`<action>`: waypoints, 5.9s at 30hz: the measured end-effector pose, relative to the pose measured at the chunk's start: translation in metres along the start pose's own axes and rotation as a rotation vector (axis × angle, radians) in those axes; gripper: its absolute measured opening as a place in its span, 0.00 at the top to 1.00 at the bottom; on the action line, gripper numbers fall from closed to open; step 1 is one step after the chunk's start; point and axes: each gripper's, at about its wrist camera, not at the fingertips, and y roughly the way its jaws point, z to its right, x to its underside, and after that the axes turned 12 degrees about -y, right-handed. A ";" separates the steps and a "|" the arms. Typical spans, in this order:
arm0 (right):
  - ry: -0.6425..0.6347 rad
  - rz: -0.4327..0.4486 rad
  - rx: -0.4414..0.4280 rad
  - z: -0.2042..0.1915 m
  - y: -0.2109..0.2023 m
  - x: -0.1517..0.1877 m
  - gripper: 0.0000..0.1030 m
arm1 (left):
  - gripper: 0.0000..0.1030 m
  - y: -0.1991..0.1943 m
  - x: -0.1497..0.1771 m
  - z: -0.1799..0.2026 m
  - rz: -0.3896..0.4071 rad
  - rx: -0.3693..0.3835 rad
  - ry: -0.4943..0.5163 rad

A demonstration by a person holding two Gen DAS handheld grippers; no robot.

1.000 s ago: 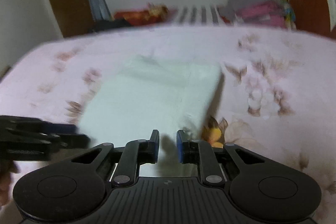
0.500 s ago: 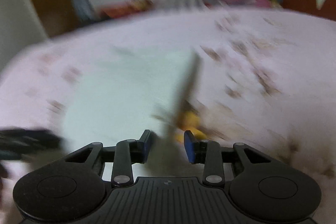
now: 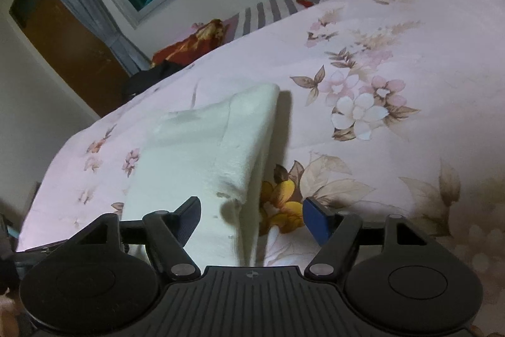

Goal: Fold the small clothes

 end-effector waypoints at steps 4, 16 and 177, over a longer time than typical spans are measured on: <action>0.024 -0.017 -0.047 0.006 0.008 -0.001 0.32 | 0.05 0.001 -0.007 0.004 0.014 -0.007 0.016; 0.334 -0.038 -0.255 0.062 0.044 -0.002 0.32 | 0.28 0.045 -0.044 -0.048 -0.126 0.219 -0.296; -0.338 0.140 0.197 -0.404 -0.195 0.244 0.00 | 0.00 -0.397 0.200 -0.120 0.398 -0.083 0.073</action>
